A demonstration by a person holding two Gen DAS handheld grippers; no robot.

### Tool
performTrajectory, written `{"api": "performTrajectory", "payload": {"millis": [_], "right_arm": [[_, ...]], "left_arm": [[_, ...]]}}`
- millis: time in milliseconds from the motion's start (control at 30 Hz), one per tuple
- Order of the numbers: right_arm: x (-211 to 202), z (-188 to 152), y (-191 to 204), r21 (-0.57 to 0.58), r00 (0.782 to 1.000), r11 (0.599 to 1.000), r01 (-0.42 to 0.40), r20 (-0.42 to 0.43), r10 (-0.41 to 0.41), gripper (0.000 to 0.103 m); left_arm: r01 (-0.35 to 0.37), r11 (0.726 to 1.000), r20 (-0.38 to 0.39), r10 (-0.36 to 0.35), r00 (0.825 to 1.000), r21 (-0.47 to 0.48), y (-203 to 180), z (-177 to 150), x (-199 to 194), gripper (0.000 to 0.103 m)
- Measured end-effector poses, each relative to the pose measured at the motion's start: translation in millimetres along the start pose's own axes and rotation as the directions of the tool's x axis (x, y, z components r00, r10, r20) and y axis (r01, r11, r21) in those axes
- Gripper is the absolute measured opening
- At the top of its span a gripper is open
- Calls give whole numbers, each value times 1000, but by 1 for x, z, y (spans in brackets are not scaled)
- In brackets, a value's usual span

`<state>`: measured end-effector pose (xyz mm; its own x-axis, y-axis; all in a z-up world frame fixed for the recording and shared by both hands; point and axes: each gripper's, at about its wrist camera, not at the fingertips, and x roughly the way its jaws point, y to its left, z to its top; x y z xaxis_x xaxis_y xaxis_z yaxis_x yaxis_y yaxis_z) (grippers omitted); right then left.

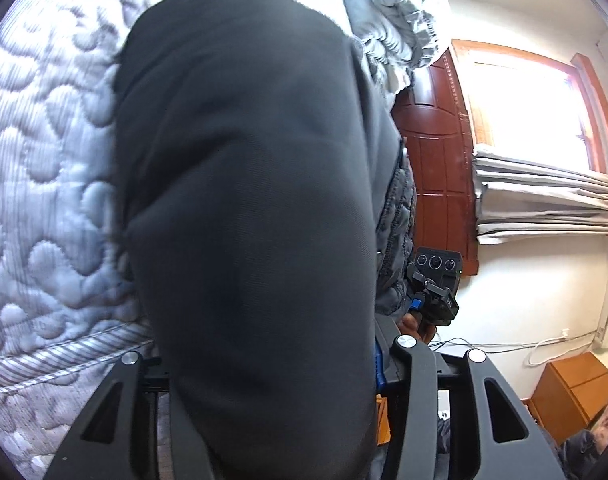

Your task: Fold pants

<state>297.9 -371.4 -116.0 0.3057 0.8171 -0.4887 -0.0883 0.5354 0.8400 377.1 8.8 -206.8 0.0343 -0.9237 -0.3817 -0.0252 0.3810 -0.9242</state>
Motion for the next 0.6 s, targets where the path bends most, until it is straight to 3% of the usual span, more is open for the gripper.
{"api": "performTrajectory", "payload": {"millis": [333, 600], "right_arm": [[5, 45, 52, -127, 1000, 992, -4, 30, 8, 39], [28, 111, 59, -169, 998, 985, -45, 24, 49, 39]], "left_arm": [[31, 997, 109, -39, 993, 76, -48, 32, -21, 48], [-13, 994, 195, -9, 981, 112, -66, 84, -47, 48]]}}
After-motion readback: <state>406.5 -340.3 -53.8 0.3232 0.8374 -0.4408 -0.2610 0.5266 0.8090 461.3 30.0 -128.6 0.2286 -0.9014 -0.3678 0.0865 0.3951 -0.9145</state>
